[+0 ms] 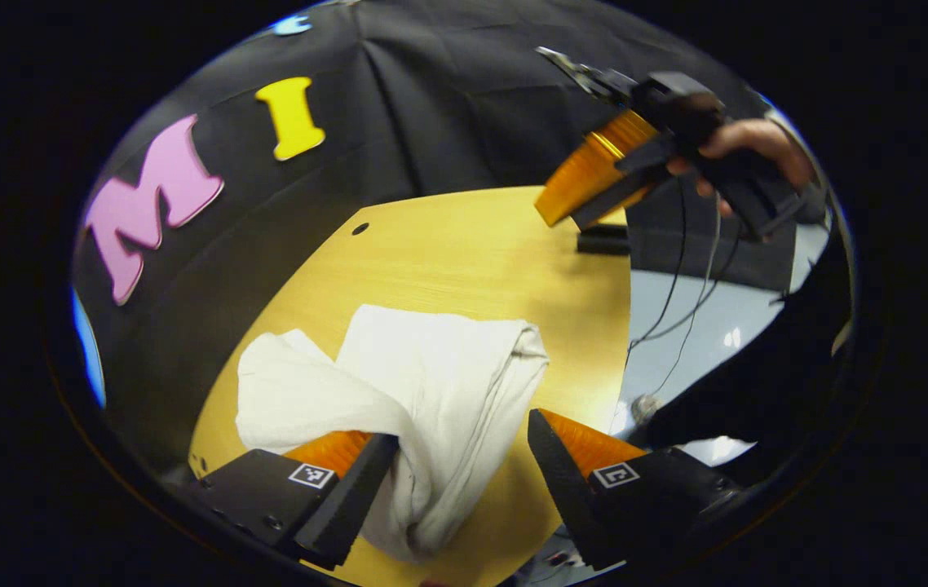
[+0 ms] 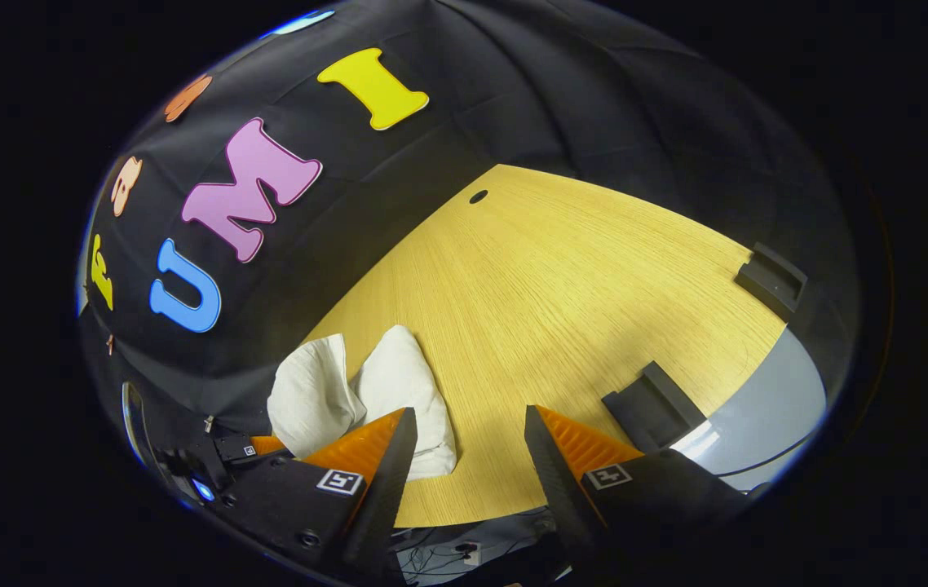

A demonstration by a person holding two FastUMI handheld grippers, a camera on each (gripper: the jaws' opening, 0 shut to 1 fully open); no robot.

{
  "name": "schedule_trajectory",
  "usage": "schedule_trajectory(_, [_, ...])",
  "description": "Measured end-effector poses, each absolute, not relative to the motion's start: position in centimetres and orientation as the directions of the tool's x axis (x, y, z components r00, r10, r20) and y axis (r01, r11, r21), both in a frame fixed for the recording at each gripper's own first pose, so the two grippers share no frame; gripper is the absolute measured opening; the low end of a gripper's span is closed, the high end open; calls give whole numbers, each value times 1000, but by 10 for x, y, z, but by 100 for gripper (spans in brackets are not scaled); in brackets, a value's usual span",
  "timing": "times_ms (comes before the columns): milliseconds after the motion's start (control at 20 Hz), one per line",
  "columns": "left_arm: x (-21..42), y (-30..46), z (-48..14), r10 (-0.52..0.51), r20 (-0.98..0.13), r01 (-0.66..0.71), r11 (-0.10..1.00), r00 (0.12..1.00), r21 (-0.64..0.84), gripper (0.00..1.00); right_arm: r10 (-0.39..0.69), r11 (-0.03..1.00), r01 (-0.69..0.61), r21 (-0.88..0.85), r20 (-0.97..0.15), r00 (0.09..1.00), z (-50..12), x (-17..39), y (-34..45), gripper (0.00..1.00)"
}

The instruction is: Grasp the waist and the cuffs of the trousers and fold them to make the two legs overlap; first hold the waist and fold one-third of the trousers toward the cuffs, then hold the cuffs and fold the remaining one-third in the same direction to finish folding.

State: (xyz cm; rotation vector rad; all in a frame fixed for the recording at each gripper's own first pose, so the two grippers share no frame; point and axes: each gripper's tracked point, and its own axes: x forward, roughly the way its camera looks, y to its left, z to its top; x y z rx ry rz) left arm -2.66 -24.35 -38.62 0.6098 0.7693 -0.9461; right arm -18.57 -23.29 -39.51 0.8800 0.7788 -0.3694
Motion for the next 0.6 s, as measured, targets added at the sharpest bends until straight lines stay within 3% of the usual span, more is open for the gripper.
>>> schedule_trajectory(300, [-28,-240,-410,-397,-847,934,102,353,341,97,4,585,603,542,-745,667,-398,-198,-239,83])
schedule_trajectory(450, [-29,-242,-403,-375,-845,921,77,381,382,97,-2,579,609,542,-746,666,-398,-204,-241,83])
schedule_trajectory(600, [-18,-239,-395,-372,-823,903,149,430,404,97,-4,574,612,543,-746,666,-397,-206,-244,83])
